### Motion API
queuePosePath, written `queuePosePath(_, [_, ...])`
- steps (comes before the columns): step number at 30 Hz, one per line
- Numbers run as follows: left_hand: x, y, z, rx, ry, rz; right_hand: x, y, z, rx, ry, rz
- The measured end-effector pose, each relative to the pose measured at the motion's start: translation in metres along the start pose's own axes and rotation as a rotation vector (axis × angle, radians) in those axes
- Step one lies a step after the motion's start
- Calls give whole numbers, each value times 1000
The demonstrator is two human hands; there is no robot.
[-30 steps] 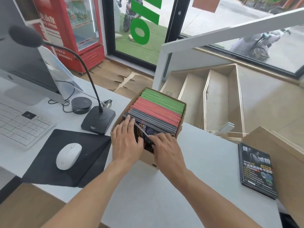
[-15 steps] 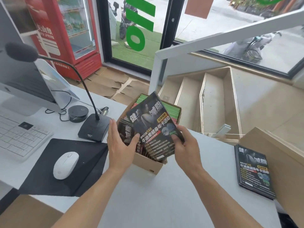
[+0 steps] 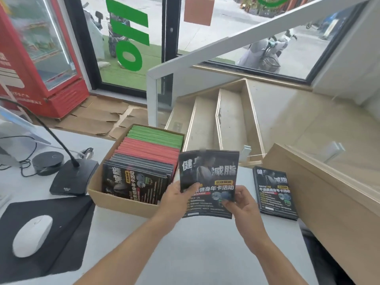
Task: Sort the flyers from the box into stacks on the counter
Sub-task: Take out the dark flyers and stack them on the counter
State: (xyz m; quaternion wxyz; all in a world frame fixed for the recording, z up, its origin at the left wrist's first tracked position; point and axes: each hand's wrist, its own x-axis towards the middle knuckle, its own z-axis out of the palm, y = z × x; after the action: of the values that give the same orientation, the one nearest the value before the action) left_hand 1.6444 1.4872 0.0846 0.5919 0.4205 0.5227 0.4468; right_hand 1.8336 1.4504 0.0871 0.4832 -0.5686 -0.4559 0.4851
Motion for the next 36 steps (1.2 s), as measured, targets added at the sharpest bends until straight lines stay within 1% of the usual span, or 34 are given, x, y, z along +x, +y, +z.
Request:
queuePosePath(2, [-1,-8,23,37,-58,26,2,4,-22,-52,44,-38])
queuePosePath(5, [-1,-24,51,91,-133,49,4,22,-48,-109,109,-35])
queuePosePath(8, [0,-43,68,205,-184,81,-1,52,-61,-199,159,26])
queuePosePath(10, [-3,-54,74,242,-206,62,-6,70,-67,-252,162,88])
queuePosePath(14, [-7,-67,74,226,-167,66,-12,87,-73,-284,141,126])
queuePosePath(17, [-10,-68,79,200,-164,68,-17,85,-69,-306,103,125])
queuePosePath(20, [-9,-71,88,215,-114,50,-15,85,-70,-311,108,108])
queuePosePath(22, [1,-67,98,256,-92,17,-9,86,-77,-311,146,128])
queuePosePath(25, [28,-51,122,339,-108,-64,4,78,-97,-260,222,171])
queuePosePath(29, [62,-35,167,313,-96,-176,31,54,-131,-192,362,192])
queuePosePath(32, [77,-34,200,317,-160,-224,58,46,-159,-291,455,221])
queuePosePath(36, [96,-33,236,378,-246,-220,92,52,-187,-497,552,241])
